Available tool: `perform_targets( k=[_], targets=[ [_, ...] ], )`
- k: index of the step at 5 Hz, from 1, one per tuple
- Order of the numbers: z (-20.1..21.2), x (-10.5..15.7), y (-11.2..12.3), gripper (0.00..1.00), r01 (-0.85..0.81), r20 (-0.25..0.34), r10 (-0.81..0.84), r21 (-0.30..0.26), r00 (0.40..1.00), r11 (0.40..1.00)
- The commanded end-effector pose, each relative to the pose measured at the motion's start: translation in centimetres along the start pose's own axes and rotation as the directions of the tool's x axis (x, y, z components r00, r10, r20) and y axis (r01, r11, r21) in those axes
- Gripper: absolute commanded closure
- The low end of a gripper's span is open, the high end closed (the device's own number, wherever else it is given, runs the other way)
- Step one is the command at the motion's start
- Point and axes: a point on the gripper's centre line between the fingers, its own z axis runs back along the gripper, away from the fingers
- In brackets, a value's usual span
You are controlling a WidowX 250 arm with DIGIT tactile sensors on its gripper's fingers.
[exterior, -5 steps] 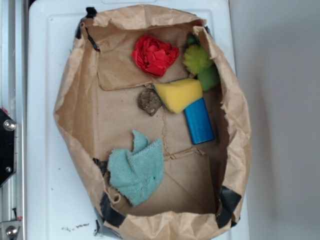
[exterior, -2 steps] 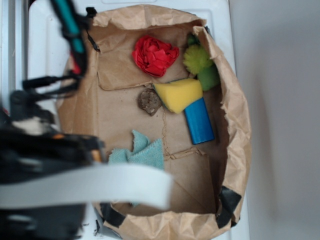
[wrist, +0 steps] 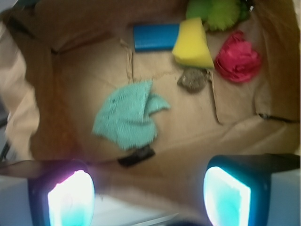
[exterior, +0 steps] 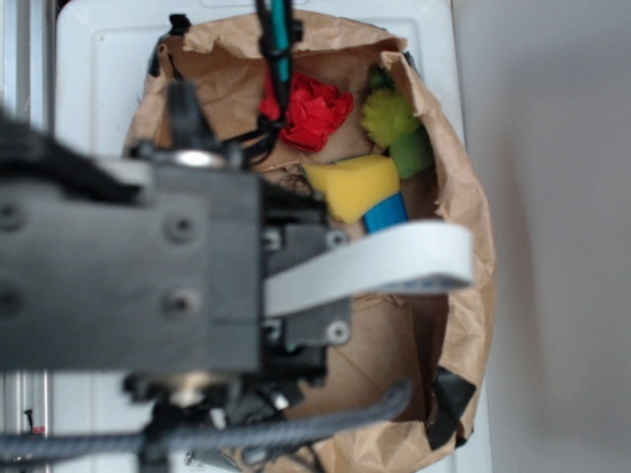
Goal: Grab the blue cloth.
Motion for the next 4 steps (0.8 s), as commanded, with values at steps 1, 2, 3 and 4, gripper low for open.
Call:
perform_targets(
  k=[1, 2, 3, 4],
  targets=[
    [-1.5, 3.7, 0.3, 0.00, -0.079, 0.084, 0.084, -0.055, 0.993, 0.995],
    [-3.5, 3.6, -0.4, 0.00, -0.079, 0.093, 0.084, -0.062, 0.992, 0.995],
    [-5.2, 3.5, -0.9, 0.00, -0.131, 0.076, 0.138, -0.093, 0.987, 0.987],
    [-6.8, 3.6, -0.8, 0.00, -0.182, 0.049, 0.188, -0.098, 0.981, 0.978]
  ],
)
